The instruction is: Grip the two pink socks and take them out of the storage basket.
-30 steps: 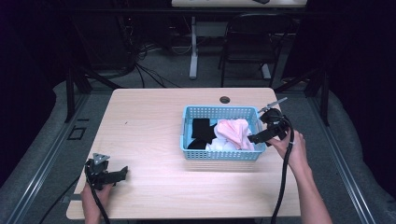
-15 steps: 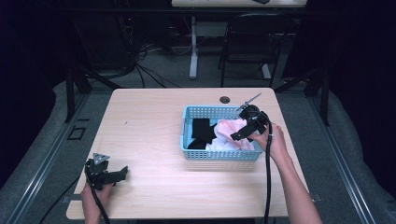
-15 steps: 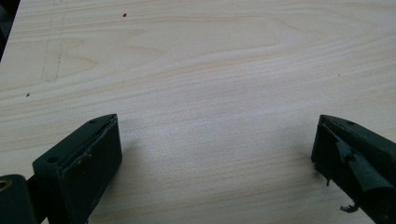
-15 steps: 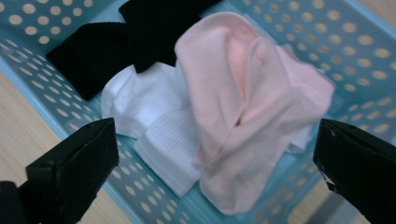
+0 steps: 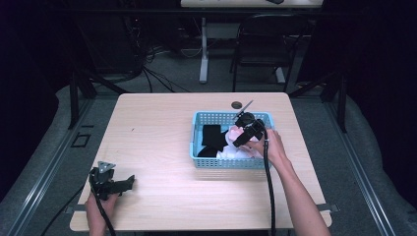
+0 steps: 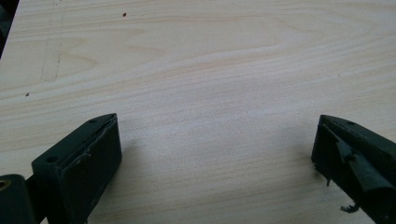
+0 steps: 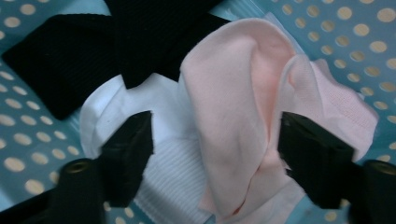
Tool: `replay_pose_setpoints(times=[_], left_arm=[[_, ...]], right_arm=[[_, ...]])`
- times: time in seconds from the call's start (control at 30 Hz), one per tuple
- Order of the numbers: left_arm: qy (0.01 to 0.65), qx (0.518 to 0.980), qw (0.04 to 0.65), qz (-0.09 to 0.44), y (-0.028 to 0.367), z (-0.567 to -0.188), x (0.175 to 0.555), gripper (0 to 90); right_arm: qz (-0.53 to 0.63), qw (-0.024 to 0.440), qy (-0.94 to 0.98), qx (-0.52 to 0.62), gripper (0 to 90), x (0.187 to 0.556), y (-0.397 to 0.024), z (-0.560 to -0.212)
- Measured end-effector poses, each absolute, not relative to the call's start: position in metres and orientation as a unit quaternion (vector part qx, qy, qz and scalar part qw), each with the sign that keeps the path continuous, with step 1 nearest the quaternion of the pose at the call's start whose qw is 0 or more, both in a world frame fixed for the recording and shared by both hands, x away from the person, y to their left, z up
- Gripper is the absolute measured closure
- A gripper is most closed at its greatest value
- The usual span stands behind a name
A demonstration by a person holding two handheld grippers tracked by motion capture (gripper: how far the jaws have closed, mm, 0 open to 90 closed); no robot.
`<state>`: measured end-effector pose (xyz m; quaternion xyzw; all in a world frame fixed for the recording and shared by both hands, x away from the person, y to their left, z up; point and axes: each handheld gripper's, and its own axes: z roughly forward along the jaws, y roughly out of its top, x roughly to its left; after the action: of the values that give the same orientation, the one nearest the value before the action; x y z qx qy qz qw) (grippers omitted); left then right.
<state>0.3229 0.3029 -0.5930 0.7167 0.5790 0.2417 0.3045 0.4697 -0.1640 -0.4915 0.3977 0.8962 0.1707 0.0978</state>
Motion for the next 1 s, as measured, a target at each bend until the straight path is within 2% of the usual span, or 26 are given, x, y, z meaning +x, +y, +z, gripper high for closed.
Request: replay_pose_setpoints(times=[0.03, 0.1, 0.13, 0.17, 0.23, 0.27, 0.3, 0.4, 0.47, 0.63, 1.0], left_arm=[[0.579, 0.717, 0.304, 0.242, 0.303, -0.593, 0.323, 1.5], [0.578, 0.717, 0.304, 0.242, 0.303, -0.593, 0.323, 1.7], [0.578, 0.717, 0.304, 0.242, 0.303, -0.593, 0.323, 1.7], [0.579, 0.717, 0.305, 0.242, 0.303, -0.593, 0.323, 1.7], [0.578, 0.717, 0.304, 0.242, 0.303, -0.593, 0.323, 1.7], [0.578, 0.717, 0.304, 0.243, 0.303, -0.593, 0.322, 1.9], [0.578, 0.717, 0.304, 0.243, 0.303, -0.593, 0.323, 1.9], [0.578, 0.717, 0.305, 0.242, 0.303, -0.593, 0.323, 1.9], [0.578, 0.717, 0.305, 0.242, 0.303, -0.593, 0.323, 2.0], [0.578, 0.717, 0.305, 0.242, 0.303, -0.593, 0.323, 2.1], [0.578, 0.718, 0.305, 0.242, 0.303, -0.593, 0.323, 2.0]], right_arm=[[0.154, 0.097, 0.902, 0.392, 34.4, 0.472, -0.162, -0.492], [0.144, 0.100, 0.903, 0.393, 45.2, 0.474, -0.157, -0.496], [0.138, 0.104, 0.900, 0.400, 44.5, 0.475, -0.154, -0.498], [0.130, 0.109, 0.901, 0.399, 50.9, 0.477, -0.152, -0.499], [0.116, 0.109, 0.900, 0.406, 55.1, 0.479, -0.150, -0.502], [0.117, 0.108, 0.899, 0.408, 62.8, 0.479, -0.149, -0.504], [0.107, 0.104, 0.903, 0.404, 64.8, 0.480, -0.149, -0.504], [0.116, 0.106, 0.897, 0.414, 79.7, 0.478, -0.148, -0.504], [0.112, 0.106, 0.896, 0.417, 84.8, 0.478, -0.149, -0.501], [0.140, 0.071, 0.888, 0.433, 86.3, 0.480, -0.159, -0.493], [0.195, 0.055, 0.876, 0.437, 86.6, 0.480, -0.177, -0.454]])
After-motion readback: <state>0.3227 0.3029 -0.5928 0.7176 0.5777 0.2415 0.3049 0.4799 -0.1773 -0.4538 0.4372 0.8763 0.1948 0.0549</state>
